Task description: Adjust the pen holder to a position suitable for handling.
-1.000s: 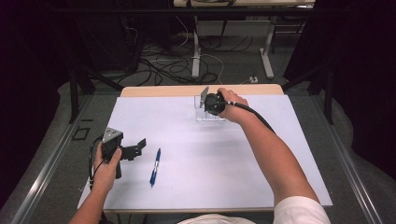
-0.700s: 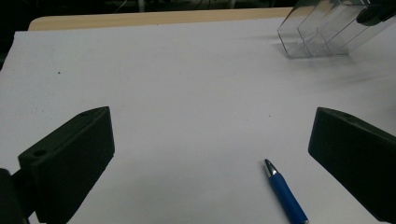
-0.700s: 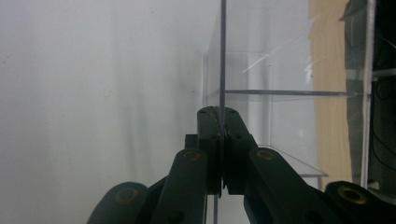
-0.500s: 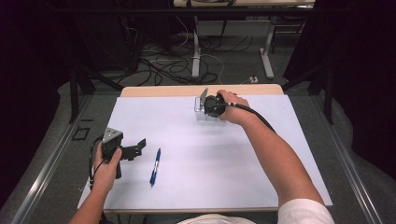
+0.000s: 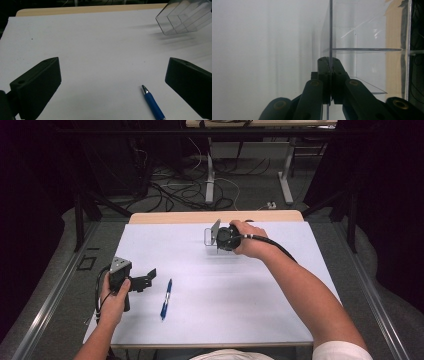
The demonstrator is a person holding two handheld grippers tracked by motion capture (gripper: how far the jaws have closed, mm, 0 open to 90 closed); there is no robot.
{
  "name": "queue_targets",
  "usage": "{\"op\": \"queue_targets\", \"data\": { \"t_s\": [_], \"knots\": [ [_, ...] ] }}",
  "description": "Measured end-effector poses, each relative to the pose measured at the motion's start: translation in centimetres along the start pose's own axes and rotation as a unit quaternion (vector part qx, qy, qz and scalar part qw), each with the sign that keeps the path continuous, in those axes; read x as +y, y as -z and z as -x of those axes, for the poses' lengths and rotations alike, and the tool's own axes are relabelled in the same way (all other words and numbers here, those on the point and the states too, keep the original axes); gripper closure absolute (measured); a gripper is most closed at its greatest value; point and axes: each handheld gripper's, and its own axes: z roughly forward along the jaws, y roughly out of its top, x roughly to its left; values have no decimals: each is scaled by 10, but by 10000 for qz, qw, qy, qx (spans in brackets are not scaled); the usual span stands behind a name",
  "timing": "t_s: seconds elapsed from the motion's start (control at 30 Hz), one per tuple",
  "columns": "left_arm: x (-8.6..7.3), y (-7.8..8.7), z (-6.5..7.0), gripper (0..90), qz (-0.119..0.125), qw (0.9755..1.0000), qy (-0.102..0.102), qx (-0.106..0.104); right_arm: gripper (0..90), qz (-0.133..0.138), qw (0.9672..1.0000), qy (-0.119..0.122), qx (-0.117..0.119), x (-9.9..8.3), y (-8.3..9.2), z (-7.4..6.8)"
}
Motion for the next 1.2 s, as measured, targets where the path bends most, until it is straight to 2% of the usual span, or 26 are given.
{"op": "queue_targets", "data": {
  "t_s": [0.3, 0.33, 0.37, 0.4, 0.43, 0.47, 0.5, 0.53, 0.57, 0.7, 0.73, 0.77, 0.8, 0.93, 1.0, 1.2],
  "knots": [
    [0, 0, 0, 2, -7, 10000, -9, 7, 885, -83, 9998, 65, 142, 6, 9, -16],
    [0, 0, 0, 2, -7, 10000, -3, 7, 884, -8, 9999, 100, 109, 7, 9, -18],
    [0, 0, 0, 2, 0, 10000, 1, 10, 885, -81, 9998, 110, 167, 8, 10, -19],
    [0, 0, 0, 2, -7, 10000, -2, 11, 885, 20, 9999, 51, 141, 8, 10, -21],
    [0, 0, 0, 2, -7, 10000, -2, 11, 885, -43, 9998, 90, 184, 9, 11, -22],
    [0, 1, 0, 2, -9, 10000, -2, 11, 885, -23, 9998, 16, 207, 9, 12, -24],
    [0, 1, 0, 2, -6, 10000, -3, 10, 884, -16, 9997, 111, 235, 9, 12, -24],
    [0, 0, 0, 2, -8, 10000, -2, 13, 883, -35, 9997, 23, 258, 9, 12, -27],
    [0, 0, 0, 2, -11, 10000, 4, 14, 881, -51, 9996, 82, 271, 9, 11, -27],
    [0, 0, 0, 2, -5, 10000, 9, 13, 878, -51, 9994, -2, 351, 8, 9, -32],
    [0, 0, 0, 2, -4, 10000, 11, 14, 878, -51, 9994, -2, 351, 8, 9, -32],
    [0, 0, 0, 2, -7, 10000, 10, 14, 878, 107, 9997, 7, 236, 7, 6, -35],
    [0, 0, 0, 2, -7, 10000, 10, 14, 878, -88, 9992, 50, 382, 7, 9, -33],
    [0, 0, 0, 2, -7, 10000, 9, 14, 878, -57, 9990, -14, 438, 10, 9, -35],
    [0, 0, 0, 2, -8, 10000, 14, 16, 878, -38, 9989, 57, 466, 11, 9, -36],
    [0, 0, 0, 2, -9, 10000, 13, 16, 877, -47, 9987, 28, 506, 13, 5, -38]
  ]
}}
